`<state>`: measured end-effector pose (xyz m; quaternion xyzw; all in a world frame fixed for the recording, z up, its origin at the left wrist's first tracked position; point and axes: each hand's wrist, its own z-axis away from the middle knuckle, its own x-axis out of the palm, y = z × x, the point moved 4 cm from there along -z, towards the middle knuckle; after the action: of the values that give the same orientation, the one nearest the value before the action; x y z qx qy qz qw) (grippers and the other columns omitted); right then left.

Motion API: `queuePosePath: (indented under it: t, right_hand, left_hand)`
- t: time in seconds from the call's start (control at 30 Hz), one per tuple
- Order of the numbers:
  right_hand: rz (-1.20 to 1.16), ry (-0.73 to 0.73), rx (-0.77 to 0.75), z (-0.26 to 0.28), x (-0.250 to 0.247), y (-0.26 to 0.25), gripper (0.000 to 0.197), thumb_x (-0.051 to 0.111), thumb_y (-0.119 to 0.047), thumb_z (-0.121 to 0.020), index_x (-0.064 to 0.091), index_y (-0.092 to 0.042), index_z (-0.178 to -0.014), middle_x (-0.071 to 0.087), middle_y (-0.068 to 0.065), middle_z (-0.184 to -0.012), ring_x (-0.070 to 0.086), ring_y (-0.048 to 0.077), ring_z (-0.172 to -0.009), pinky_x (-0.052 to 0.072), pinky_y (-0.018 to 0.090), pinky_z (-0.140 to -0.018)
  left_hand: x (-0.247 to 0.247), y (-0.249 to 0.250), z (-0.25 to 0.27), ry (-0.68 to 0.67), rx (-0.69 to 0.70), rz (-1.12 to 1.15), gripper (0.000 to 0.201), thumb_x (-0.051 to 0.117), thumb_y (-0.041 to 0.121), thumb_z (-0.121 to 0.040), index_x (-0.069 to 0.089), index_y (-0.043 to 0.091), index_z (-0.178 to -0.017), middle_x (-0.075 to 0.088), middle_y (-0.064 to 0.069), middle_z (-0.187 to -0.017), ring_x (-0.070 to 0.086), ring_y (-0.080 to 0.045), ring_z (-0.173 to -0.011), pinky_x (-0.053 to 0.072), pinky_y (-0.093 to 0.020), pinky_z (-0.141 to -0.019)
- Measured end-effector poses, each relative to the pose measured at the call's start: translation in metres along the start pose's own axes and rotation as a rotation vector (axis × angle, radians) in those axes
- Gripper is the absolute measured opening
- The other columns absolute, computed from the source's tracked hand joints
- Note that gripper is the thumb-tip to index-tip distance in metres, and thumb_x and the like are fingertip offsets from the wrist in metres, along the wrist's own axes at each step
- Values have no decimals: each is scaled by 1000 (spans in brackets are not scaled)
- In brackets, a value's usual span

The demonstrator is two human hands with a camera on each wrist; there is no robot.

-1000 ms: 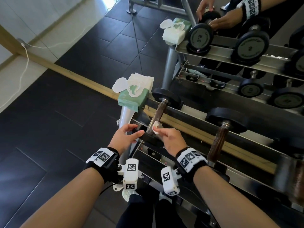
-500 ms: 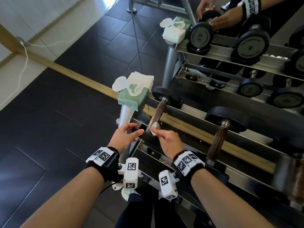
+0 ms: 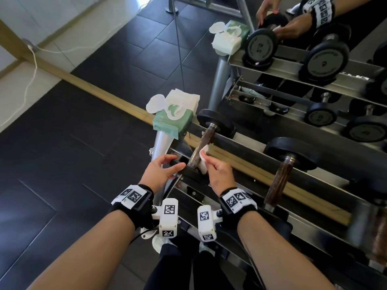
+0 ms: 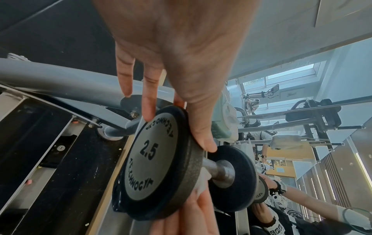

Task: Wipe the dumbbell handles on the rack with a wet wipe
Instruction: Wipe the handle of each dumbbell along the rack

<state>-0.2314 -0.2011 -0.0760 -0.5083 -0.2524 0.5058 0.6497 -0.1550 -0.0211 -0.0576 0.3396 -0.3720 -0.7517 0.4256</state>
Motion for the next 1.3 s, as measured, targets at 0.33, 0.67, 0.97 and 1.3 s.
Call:
queuePosePath:
  t: [0.33,0.67,0.97,1.3]
  right_hand:
    - [-5,66,10,-4,-35,-16,24,58,-12,-93,75,-17,-109,71,-8,-96,65,8,-93,50,19,-85]
    - [-332,324,199,-49,-23,-11,16,71,-25,-89,68,-19,-75,73,18,-90,69,39,-92,55,54,-89]
    - [-161,310,44,-38,-16,-25,19,52,-19,-100,55,-26,-83,64,7,-95,64,29,-93,54,41,-83]
    - [-187,236,125,-18,2,-12,16,50,-19,-101,59,-31,-108,63,-1,-113,63,17,-101,55,32,-84]
  left_hand:
    - [-1,-3,-2,-15,-5,-40,38,80,31,-77,66,23,-112,62,-5,-117,70,-22,-93,59,-32,-81]
    - [0,-4,-3,-14,-26,39,39,82,27,-76,67,23,-111,63,-1,-115,71,-18,-93,58,-30,-82]
    - [-1,-2,-1,-14,-14,-13,40,80,31,-78,64,25,-115,62,2,-114,71,-17,-89,59,-35,-84]
    - [-2,2,2,-37,-10,-61,41,79,35,-78,64,27,-116,60,3,-116,70,-18,-89,59,-34,-83]
